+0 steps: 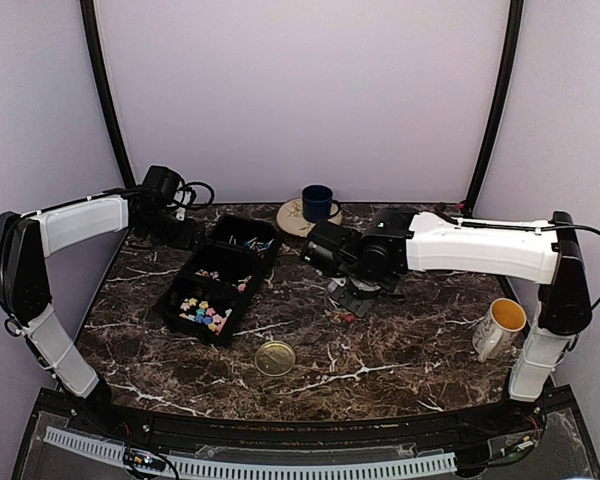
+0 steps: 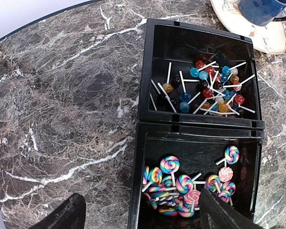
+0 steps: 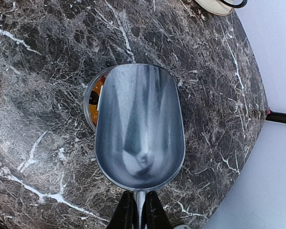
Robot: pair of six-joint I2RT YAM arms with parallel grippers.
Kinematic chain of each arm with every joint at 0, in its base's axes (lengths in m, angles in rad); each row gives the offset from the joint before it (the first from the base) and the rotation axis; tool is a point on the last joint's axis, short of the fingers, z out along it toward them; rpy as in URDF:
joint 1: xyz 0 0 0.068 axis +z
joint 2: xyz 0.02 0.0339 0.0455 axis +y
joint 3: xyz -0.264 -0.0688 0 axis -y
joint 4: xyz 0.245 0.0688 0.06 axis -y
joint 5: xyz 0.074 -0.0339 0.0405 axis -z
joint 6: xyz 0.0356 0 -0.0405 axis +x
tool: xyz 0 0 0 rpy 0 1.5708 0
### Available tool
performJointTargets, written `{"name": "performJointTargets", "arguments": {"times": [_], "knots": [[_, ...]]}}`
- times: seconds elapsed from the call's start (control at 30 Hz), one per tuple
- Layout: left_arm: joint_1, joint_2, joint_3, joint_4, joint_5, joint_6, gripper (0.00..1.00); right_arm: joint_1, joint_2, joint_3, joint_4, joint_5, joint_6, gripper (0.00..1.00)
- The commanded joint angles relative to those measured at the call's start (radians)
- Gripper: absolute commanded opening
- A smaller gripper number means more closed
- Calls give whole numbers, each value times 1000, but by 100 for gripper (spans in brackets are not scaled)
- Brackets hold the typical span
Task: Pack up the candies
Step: Move the packing box to the center of the board.
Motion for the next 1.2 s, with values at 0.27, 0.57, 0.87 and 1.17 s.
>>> {"name": "performJointTargets", "arguments": {"times": [0.27, 0.57, 0.87, 1.17], "knots": [[-8, -16, -16, 9, 8, -9, 85, 9, -35, -20, -33, 42, 6, 0], [-12, -12, -16, 9, 9, -11, 85, 14, 27, 0, -4, 71, -5, 0], [-13, -11, -14, 9, 11, -10, 85, 38, 131, 64, -77, 148, 12, 0], [-13, -14, -14, 9, 12, -11, 85, 59, 131, 108, -76, 139, -12, 0]]}}
